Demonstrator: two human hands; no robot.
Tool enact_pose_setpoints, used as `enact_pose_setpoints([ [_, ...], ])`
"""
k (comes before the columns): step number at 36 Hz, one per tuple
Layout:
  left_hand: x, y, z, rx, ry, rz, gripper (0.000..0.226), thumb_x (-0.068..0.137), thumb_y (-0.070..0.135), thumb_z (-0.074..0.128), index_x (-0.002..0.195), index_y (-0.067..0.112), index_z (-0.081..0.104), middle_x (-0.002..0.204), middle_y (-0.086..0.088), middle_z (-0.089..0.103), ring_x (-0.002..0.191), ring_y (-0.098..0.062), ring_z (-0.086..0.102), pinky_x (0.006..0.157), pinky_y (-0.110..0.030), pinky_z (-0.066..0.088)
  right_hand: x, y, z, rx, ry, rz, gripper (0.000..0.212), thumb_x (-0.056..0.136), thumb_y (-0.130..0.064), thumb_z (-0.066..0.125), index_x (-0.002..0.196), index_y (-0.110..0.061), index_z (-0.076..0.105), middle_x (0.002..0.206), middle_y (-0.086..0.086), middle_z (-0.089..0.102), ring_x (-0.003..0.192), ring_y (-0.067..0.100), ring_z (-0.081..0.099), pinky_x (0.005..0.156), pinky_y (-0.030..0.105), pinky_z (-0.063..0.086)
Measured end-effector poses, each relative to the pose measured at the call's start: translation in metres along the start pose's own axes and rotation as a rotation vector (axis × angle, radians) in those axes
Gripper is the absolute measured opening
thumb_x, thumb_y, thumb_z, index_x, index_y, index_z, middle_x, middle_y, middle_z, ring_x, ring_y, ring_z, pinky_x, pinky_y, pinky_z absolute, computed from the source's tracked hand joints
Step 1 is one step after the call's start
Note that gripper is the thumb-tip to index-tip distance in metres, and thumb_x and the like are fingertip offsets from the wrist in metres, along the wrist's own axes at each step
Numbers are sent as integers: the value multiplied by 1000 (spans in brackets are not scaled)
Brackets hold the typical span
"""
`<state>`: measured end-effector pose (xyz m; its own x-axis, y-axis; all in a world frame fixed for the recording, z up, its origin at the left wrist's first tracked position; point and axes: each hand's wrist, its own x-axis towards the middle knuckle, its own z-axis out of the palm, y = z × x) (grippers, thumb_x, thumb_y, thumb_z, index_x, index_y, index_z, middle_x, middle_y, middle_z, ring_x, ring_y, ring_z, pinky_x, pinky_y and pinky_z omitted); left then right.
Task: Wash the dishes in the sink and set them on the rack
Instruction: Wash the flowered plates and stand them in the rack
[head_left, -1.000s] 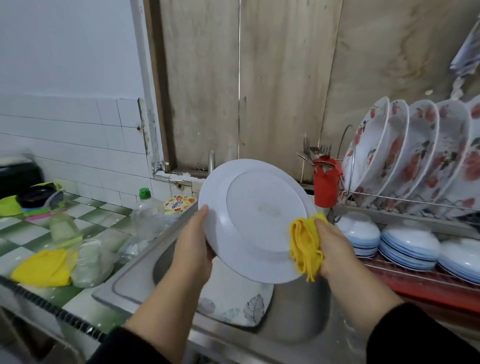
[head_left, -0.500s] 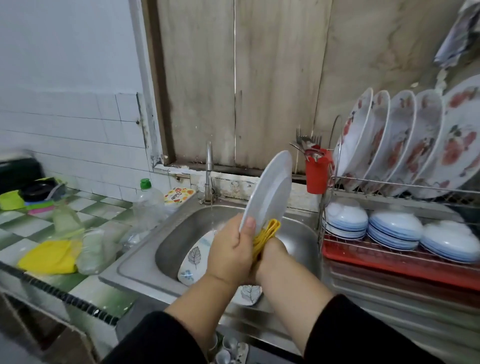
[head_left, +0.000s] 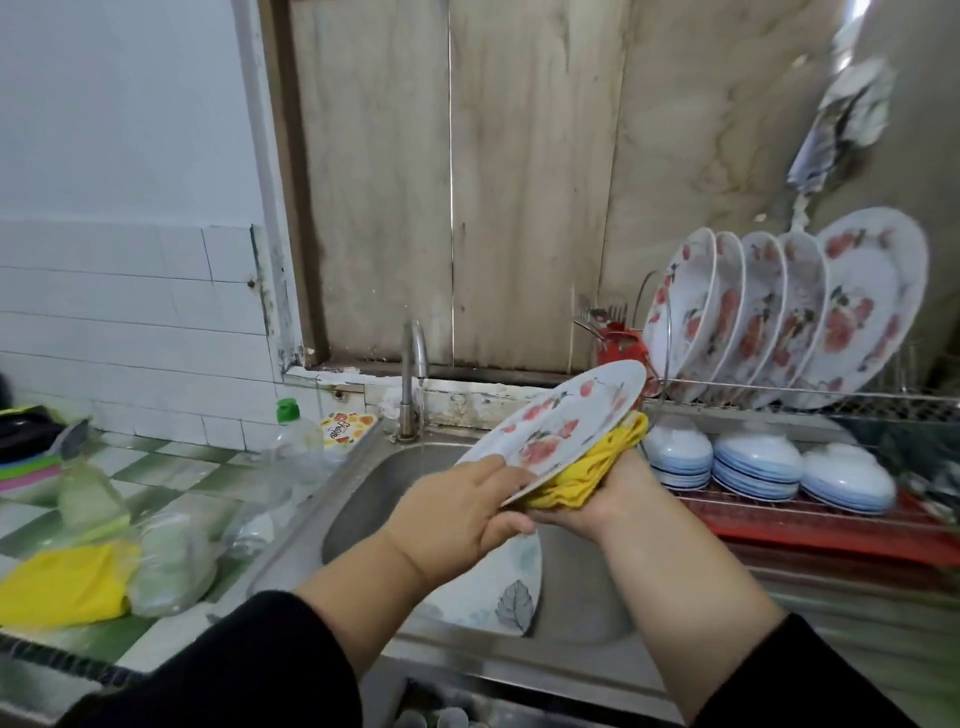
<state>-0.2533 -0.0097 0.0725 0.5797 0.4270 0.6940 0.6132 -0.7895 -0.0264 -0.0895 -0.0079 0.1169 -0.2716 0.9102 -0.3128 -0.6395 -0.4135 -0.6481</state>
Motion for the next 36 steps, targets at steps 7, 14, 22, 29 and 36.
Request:
enact_pose_setpoints([
  [7,-15,-28,-8,121,-41,194,20,95,38,39,107,26,48,85,3,64,64,-18,63,39,-22,45,-10,-2,-10,148,-100,-152,71,85,-69,31,125,-17,58,130,21,55,126,50,37,100,71,20],
  [14,-17,-36,-14,125,-24,190,30,79,22,42,108,27,48,81,3,62,58,-19,60,39,-19,41,-25,28,0,20,274,-374,46,101,-34,26,139,-13,41,140,19,46,127,44,42,95,51,36],
  [22,-23,-50,-16,74,-3,150,37,75,13,44,109,29,49,86,3,63,58,-20,61,37,-21,44,-48,27,5,219,-47,-365,69,91,-65,26,91,-14,73,87,21,72,88,42,61,77,54,45],
  [29,-23,-55,-15,16,24,136,39,73,10,45,103,31,53,85,6,63,65,-18,61,44,-23,44,-57,35,1,169,11,-340,31,90,-19,44,103,-3,66,98,25,70,75,40,70,63,60,52],
  [36,-27,17,-11,-468,348,-1030,59,78,25,74,129,14,47,131,-11,41,124,-23,31,105,-36,23,-64,43,-3,216,15,-410,54,66,-3,37,115,-5,61,113,26,65,88,41,67,67,60,53],
])
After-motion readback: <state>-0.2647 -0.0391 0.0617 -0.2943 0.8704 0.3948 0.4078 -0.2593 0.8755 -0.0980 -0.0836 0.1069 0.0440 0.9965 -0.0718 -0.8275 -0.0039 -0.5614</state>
